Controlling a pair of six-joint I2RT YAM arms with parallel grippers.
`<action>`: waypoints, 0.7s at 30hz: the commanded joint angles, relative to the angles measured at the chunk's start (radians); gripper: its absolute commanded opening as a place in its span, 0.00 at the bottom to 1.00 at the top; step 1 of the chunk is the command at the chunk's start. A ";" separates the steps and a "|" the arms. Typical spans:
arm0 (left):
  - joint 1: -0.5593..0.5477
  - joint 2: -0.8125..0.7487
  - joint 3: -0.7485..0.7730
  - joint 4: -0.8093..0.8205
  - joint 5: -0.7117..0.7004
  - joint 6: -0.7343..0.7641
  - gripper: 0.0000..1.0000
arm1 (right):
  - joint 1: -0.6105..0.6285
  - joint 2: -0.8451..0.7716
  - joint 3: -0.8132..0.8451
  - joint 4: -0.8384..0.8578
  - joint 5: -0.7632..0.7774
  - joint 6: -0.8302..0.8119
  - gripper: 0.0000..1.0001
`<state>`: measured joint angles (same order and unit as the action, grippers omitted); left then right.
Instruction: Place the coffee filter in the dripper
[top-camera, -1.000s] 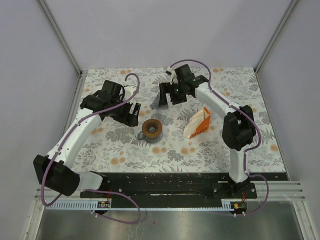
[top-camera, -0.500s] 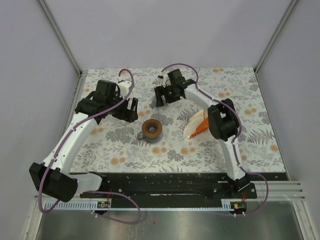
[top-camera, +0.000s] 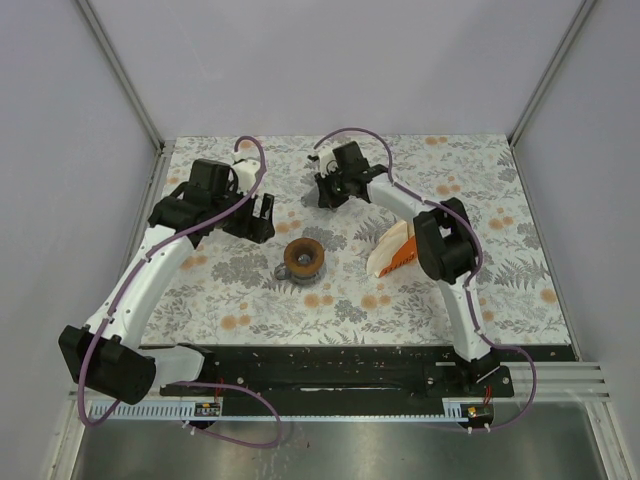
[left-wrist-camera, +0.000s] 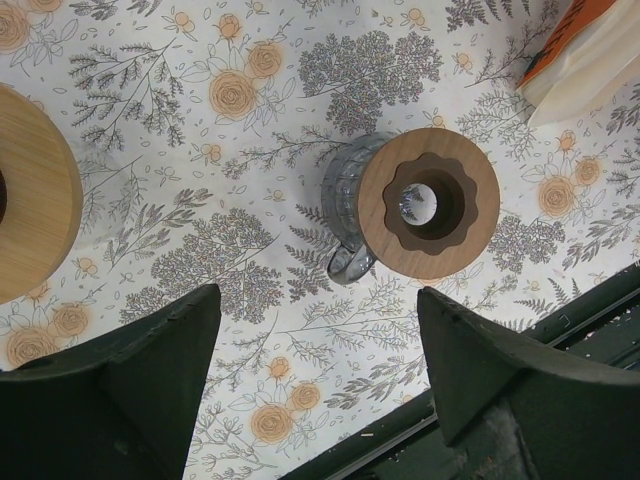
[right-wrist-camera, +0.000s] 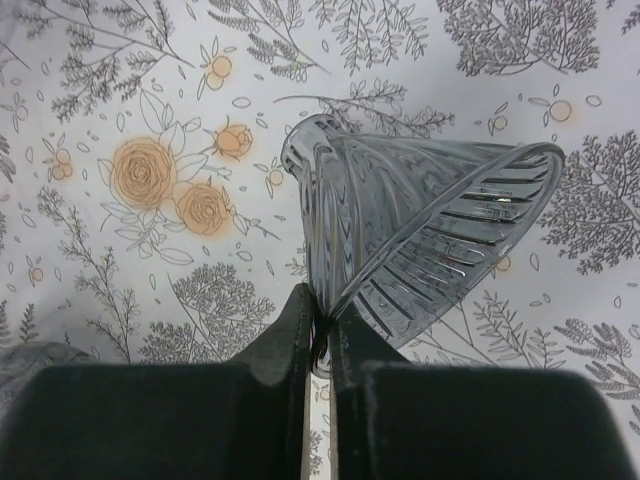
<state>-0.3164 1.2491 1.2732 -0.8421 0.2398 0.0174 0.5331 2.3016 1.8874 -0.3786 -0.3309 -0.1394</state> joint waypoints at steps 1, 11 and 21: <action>0.010 -0.031 0.005 0.048 0.013 -0.008 0.83 | 0.037 -0.108 -0.089 0.053 0.073 -0.098 0.00; 0.040 -0.005 0.150 0.028 0.050 -0.050 0.84 | 0.204 -0.563 -0.560 0.535 0.486 -0.674 0.00; 0.045 -0.039 0.340 0.018 0.041 -0.039 0.89 | 0.456 -0.703 -0.751 0.673 0.717 -1.248 0.00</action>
<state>-0.2760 1.2507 1.5192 -0.8474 0.2676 -0.0242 0.9131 1.6131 1.1725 0.1707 0.2176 -1.0908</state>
